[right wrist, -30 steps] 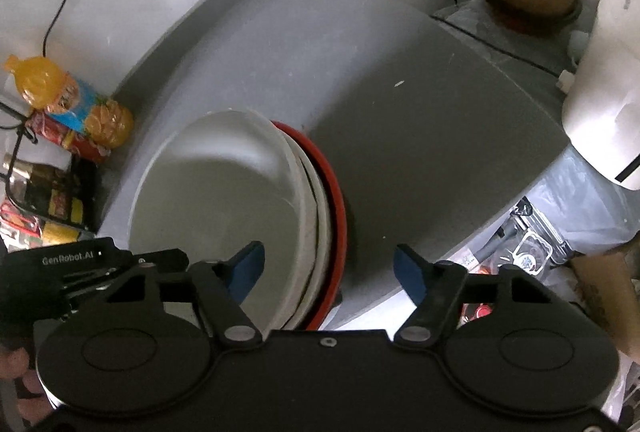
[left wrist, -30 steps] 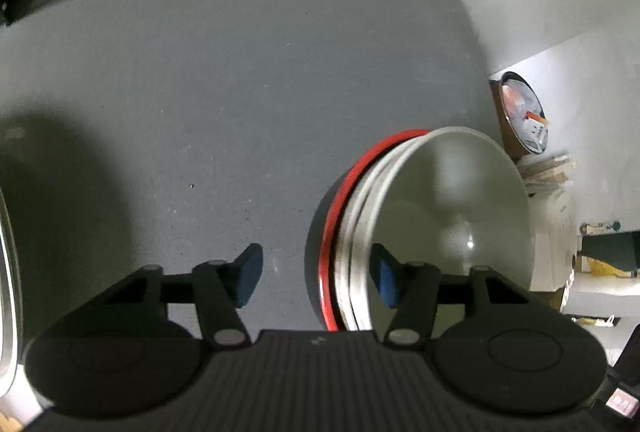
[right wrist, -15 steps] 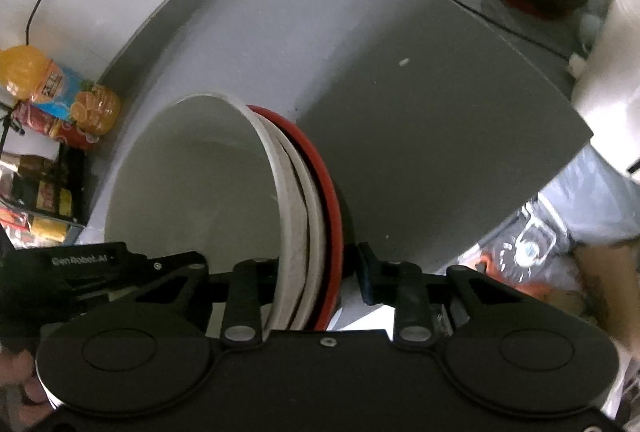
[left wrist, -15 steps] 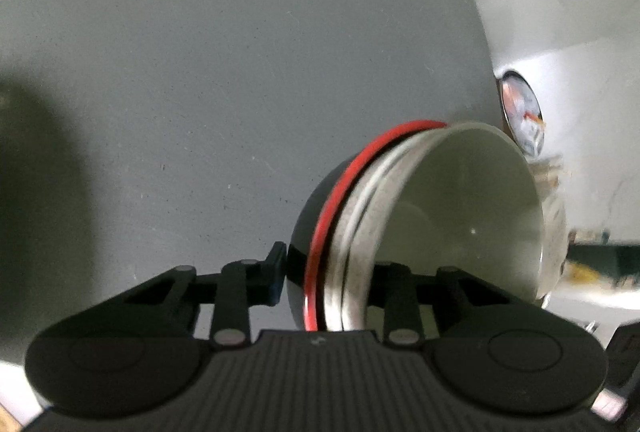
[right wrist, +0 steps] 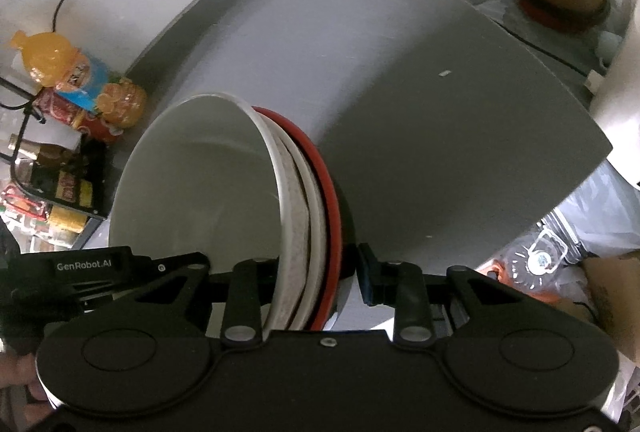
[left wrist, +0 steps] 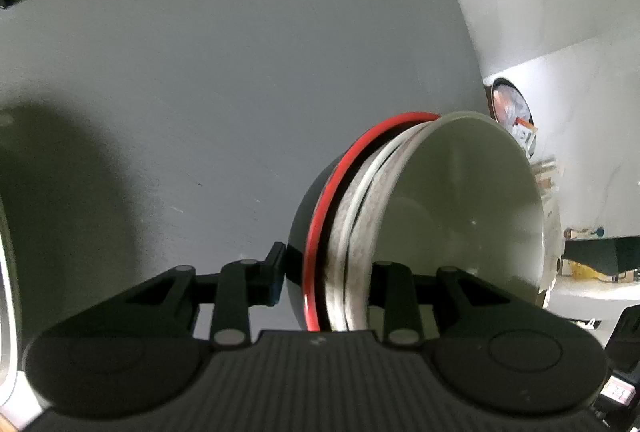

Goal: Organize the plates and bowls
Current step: 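Lift the bowl stack with both tools and lower it onto the plate stack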

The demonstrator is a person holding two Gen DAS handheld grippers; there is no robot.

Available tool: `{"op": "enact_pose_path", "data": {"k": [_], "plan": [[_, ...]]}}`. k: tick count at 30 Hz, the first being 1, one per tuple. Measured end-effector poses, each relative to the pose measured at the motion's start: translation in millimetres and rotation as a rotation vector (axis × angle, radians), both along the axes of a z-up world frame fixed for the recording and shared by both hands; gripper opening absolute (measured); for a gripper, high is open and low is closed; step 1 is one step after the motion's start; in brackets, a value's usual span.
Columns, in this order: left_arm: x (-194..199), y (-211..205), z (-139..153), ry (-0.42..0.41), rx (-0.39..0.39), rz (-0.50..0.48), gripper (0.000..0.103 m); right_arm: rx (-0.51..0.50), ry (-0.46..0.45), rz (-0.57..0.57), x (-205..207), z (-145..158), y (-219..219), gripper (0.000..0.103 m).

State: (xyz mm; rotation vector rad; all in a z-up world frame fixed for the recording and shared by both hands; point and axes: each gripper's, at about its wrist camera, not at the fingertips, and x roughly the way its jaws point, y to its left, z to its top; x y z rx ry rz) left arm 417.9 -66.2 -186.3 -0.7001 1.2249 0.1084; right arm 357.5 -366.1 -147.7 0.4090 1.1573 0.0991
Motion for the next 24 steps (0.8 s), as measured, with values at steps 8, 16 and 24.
{"op": "enact_pose_path", "data": {"k": [8, 16, 24], "plan": [[-26, 31, 12, -0.021, 0.001, 0.075, 0.03, 0.012, -0.014, 0.077, 6, 8, 36, 0.029], [-70, 75, 26, -0.046, 0.004, 0.179, 0.031, 0.01, -0.034, 0.187, 8, 15, 88, 0.029], [-110, 111, 35, -0.064, -0.003, 0.265, 0.031, 0.011, -0.041, 0.268, 4, 22, 136, 0.029]]}}
